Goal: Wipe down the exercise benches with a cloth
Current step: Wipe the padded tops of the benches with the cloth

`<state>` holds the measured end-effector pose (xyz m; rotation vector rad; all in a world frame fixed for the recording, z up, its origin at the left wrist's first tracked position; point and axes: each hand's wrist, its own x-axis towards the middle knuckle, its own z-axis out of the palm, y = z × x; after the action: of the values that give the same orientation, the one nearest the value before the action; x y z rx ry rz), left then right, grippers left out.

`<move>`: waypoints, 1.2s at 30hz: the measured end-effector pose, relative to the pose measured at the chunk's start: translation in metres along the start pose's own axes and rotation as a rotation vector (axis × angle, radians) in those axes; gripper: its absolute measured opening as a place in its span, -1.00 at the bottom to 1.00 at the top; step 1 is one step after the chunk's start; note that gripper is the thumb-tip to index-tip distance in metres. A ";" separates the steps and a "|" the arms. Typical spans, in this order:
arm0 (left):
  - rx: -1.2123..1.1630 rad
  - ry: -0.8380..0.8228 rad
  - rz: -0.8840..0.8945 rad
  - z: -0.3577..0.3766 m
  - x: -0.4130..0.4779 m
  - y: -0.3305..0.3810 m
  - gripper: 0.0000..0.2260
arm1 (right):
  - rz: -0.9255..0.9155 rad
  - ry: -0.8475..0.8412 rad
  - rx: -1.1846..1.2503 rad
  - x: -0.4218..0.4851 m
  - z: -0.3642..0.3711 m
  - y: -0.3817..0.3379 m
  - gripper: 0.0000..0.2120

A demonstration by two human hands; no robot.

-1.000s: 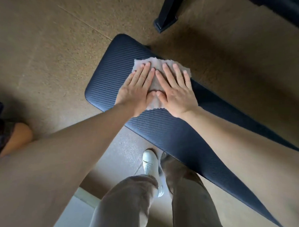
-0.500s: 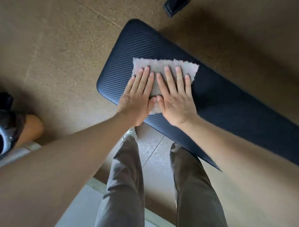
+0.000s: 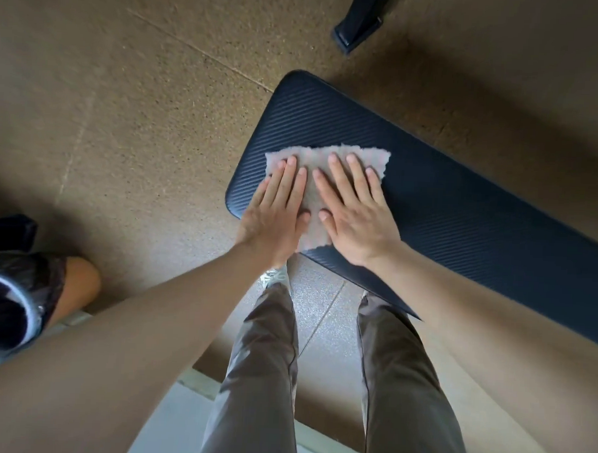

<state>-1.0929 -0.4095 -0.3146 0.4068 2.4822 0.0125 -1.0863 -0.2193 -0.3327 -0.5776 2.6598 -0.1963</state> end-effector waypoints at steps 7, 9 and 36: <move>0.151 0.082 0.096 -0.067 0.098 -0.051 -0.36 | 0.117 -0.010 0.029 0.109 -0.046 0.022 -0.36; 0.200 0.091 0.111 -0.073 0.109 -0.067 -0.34 | 0.115 -0.079 0.076 0.135 -0.060 0.024 -0.35; -1.085 0.282 -0.514 0.027 -0.046 -0.058 -0.58 | -0.477 -0.094 -0.229 0.113 -0.025 -0.085 -0.32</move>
<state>-1.0586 -0.4804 -0.3161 -0.7183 2.3439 1.1908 -1.1594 -0.3427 -0.3324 -1.2597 2.4273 0.0041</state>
